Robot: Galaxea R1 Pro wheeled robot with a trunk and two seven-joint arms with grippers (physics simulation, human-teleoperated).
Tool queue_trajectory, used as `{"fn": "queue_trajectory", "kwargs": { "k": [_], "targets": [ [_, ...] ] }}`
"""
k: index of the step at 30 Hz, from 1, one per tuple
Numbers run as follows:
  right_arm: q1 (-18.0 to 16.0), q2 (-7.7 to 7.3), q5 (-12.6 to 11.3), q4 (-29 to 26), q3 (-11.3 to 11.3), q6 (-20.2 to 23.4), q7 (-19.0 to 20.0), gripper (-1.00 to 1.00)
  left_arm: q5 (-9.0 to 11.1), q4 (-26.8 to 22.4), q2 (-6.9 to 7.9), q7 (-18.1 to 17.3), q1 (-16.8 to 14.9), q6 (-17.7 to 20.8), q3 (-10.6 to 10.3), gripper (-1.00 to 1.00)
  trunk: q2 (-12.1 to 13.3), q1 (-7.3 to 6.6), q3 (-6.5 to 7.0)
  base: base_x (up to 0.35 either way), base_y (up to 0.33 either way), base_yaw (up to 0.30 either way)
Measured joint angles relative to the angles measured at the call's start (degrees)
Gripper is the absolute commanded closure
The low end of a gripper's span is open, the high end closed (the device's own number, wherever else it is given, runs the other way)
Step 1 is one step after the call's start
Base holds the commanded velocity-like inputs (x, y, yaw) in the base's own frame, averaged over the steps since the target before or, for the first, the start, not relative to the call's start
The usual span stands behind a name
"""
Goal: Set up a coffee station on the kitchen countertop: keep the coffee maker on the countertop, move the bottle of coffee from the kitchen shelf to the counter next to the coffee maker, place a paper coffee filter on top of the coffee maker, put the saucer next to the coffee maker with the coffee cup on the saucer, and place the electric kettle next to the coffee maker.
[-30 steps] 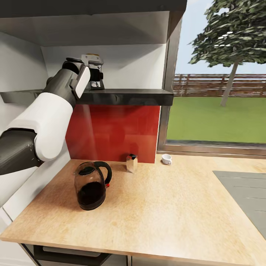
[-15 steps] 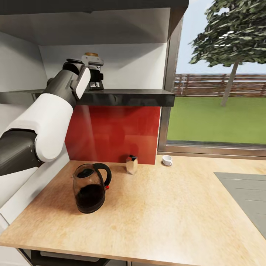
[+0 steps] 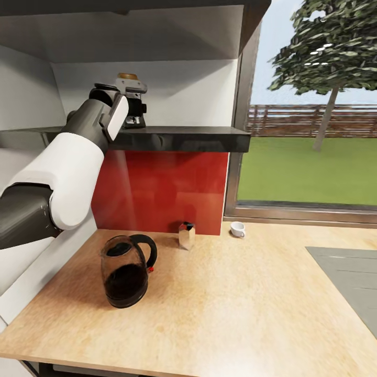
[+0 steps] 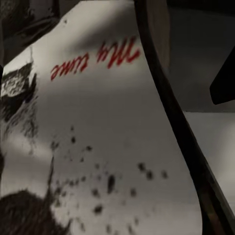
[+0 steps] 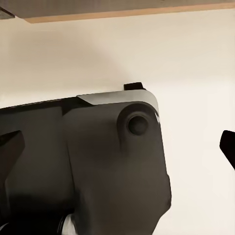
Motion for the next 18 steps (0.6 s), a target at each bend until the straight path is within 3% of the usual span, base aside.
{"fn": "queue_trajectory", "kwargs": {
  "k": [17,18],
  "targets": [
    [0.0,0.0,0.0,0.08,0.0,0.0,0.0,-1.0,0.24,-0.09,-0.2,-0.01,0.01,-0.01,0.05,-1.0,0.0,0.01,0.0,0.004,0.0,0.0],
    [0.0,0.0,0.0,0.08,0.0,0.0,0.0,-1.0,0.21,-0.06,-0.22,-0.01,0.0,0.02,0.07,1.0,0.0,0.01,0.0,0.0,0.0,0.0]
  ]
}}
